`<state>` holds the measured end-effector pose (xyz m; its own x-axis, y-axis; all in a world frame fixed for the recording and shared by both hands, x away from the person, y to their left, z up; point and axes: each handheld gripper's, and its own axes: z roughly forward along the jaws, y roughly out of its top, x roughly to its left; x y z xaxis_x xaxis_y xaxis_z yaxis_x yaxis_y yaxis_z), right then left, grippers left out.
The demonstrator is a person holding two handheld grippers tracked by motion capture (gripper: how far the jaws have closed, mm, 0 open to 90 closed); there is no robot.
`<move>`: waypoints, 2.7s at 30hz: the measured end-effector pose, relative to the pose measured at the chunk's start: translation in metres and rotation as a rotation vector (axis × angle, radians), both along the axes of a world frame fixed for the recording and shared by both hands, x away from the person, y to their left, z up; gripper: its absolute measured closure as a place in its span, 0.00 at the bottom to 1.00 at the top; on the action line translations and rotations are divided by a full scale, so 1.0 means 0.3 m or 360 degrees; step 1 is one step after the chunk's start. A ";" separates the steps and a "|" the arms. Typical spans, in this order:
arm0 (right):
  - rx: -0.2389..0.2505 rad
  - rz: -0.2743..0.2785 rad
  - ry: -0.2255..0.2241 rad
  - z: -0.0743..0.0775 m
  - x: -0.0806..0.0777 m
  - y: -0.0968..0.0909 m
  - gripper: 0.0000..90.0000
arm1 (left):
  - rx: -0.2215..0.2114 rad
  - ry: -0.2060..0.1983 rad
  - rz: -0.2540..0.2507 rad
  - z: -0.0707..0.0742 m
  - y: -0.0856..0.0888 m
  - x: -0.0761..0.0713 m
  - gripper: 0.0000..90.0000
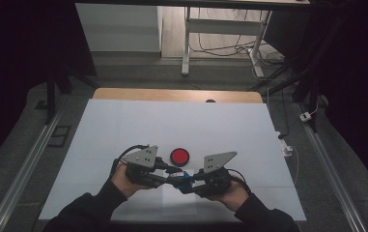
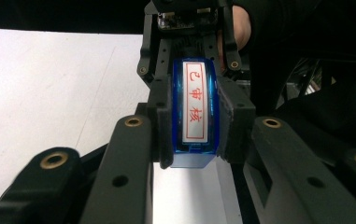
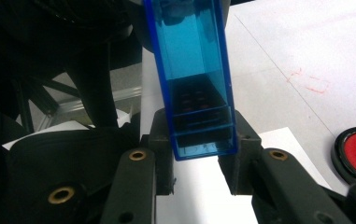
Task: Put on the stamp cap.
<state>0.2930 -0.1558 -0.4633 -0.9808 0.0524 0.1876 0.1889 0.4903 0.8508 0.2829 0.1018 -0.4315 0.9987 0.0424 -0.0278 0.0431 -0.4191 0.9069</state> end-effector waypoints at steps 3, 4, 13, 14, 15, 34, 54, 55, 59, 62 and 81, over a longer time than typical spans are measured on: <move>0.0019 0.0008 0.0002 0.000 0.000 -0.001 0.76 | -0.0026 0.0019 -0.0004 -0.001 0.002 0.001 0.78; 0.0027 0.0008 0.0001 0.000 -0.001 0.000 0.76 | -0.0032 0.0024 -0.0008 -0.001 0.003 0.002 0.78; 0.0065 0.0029 0.0015 0.000 0.001 -0.003 0.76 | -0.0074 0.0064 -0.0020 -0.007 0.009 0.009 0.78; 0.0068 0.0024 0.0012 0.000 0.000 -0.002 0.76 | -0.0079 0.0065 -0.0023 -0.008 0.010 0.011 0.78; 0.0067 0.0029 0.0015 0.001 0.001 -0.003 0.76 | -0.0081 0.0066 -0.0023 -0.008 0.010 0.012 0.78; 0.0141 0.0047 0.0067 0.002 0.006 -0.012 0.77 | -0.0113 0.0050 -0.0025 -0.017 0.006 0.009 0.77; 0.0126 -0.0071 0.0034 0.012 0.000 -0.014 0.67 | -0.0115 0.0084 0.0053 -0.022 0.010 0.017 0.77; 0.0121 -0.0080 0.0026 0.012 -0.001 -0.014 0.66 | -0.0116 0.0085 0.0058 -0.022 0.012 0.018 0.77; 0.0090 -0.0135 0.0009 0.012 -0.006 -0.017 0.61 | -0.0083 0.0074 0.0096 -0.017 0.014 0.016 0.77; 0.0054 -0.0177 -0.0007 0.014 -0.008 -0.020 0.58 | -0.0079 0.0085 0.0113 -0.012 0.017 0.014 0.78; -0.0133 -0.0411 -0.0122 0.027 -0.035 -0.052 0.34 | 0.0026 0.0107 0.0257 0.009 0.037 0.011 0.77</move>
<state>0.2825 -0.1715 -0.4551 -0.9442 0.3146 0.0978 0.2533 0.5035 0.8260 0.2863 0.1128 -0.4287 0.9748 0.2031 -0.0924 0.1714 -0.4164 0.8929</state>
